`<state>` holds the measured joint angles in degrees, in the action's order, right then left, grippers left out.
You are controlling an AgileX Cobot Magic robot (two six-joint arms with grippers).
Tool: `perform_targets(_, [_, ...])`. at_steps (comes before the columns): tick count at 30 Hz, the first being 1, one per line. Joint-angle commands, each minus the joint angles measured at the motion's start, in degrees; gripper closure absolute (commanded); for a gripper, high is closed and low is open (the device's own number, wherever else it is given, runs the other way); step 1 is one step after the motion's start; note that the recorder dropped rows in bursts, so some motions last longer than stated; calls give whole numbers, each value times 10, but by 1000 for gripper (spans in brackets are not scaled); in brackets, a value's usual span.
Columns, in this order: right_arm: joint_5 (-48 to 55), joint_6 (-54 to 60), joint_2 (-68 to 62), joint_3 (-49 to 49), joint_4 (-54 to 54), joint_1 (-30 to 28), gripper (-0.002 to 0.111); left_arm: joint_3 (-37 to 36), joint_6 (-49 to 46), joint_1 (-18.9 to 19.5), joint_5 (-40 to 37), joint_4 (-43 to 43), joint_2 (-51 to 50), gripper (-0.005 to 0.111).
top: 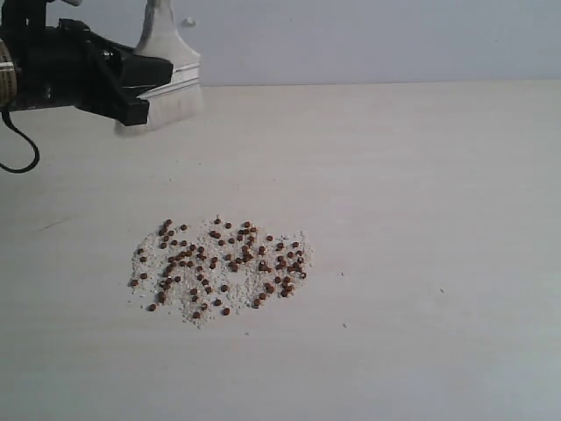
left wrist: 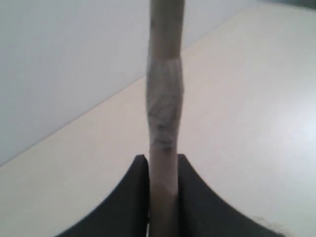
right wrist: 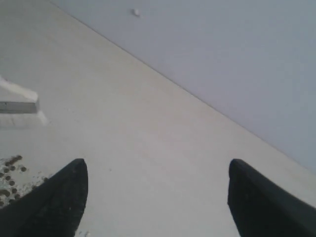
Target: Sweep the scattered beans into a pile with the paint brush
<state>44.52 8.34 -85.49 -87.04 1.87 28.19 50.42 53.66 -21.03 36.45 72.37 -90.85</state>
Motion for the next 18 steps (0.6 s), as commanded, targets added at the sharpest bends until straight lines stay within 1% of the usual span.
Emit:
perform_targets(1, [-169, 153, 33, 133, -127, 0, 36, -2, 53, 21, 143, 39, 2, 107])
perform_targets(3, [-198, 324, 38, 184, -223, 0, 38, -2, 55, 27, 160, 56, 2, 107])
perform_targets(4, [-183, 555, 41, 217, -399, 0, 41, -2, 55, 27, 160, 77, 2, 107])
perform_targets(5, [-169, 699, 41, 229, -510, 0, 41, -2, 55, 27, 160, 92, 0, 107])
perform_targets(7, [-149, 826, 41, 230, -695, -7, 41, -2, 50, 29, 170, 92, -13, 107])
perform_targets(8, [-105, 881, 41, 230, -755, -13, 41, -2, 49, 36, 182, 93, -24, 107])
perform_targets(10, [-38, 946, 33, 230, -828, -36, 41, -2, 41, 54, 220, 105, -46, 107])
perform_targets(11, [-10, 964, 26, 230, -851, -55, 41, -2, 26, 74, 273, 113, -65, 107])
perform_targets(13, [41, 976, 7, 227, -873, -83, 41, -2, 16, 96, 325, 114, -85, 107])
perform_targets(16, [125, 986, -30, 213, -904, -112, 41, -2, -1, 120, 335, 122, -103, 107])
perform_targets(18, [179, 981, -65, 192, -914, -125, 41, 5, -4, 130, 335, 147, -110, 107])
